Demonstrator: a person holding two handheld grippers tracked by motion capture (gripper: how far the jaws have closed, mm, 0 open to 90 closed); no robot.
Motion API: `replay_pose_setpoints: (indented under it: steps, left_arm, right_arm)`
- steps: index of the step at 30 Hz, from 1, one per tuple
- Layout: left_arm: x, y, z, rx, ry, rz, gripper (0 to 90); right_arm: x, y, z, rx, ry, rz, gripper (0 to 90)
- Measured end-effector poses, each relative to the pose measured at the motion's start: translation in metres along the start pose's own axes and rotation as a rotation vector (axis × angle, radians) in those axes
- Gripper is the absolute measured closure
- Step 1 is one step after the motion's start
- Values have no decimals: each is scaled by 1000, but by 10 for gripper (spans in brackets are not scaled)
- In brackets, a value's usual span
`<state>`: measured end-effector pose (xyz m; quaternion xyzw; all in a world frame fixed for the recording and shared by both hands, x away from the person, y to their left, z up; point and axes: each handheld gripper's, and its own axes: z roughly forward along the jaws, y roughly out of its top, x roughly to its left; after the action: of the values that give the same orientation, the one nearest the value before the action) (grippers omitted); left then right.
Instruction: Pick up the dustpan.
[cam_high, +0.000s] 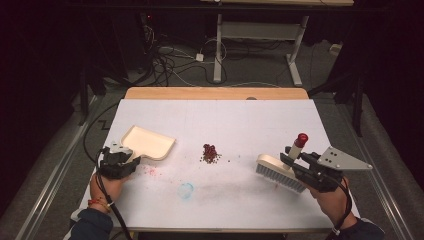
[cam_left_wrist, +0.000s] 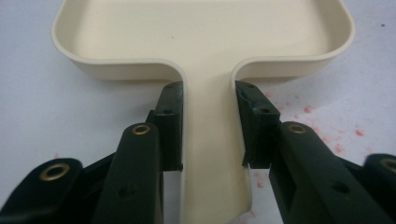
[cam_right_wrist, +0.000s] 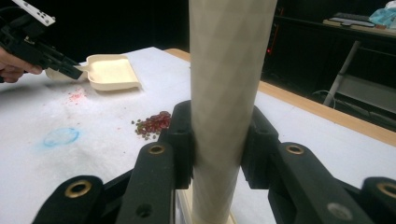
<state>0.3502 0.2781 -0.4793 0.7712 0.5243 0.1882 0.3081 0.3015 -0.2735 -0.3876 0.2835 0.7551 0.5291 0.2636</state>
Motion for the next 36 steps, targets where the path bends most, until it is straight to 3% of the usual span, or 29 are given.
replay_pose_setpoints:
  steps: [3, 9, 21, 28, 31, 36]
  left_arm:
    - [-2, 1, -2, -3, 12, 15, 640]
    - [-7, 2, -7, -11, -1, 45, 641]
    - [-26, -1, -19, 19, -91, 146, 640]
    - [-40, -3, -28, 31, -176, 221, 640]
    - [-48, -4, -30, 51, -187, 263, 640]
    - [-54, -7, -30, 73, -215, 297, 640]
  right_arm:
    - [0, 0, 0, 0, 1, -3, 700]
    - [0, 1, 0, -1, -3, -6, 700]
    - [-1, 1, -1, -9, -10, -7, 700]
    - [-3, 2, 2, -8, -18, -4, 700]
    - [-4, 4, 5, -9, -16, 2, 700]
    - [-7, 4, 11, -4, -17, 10, 700]
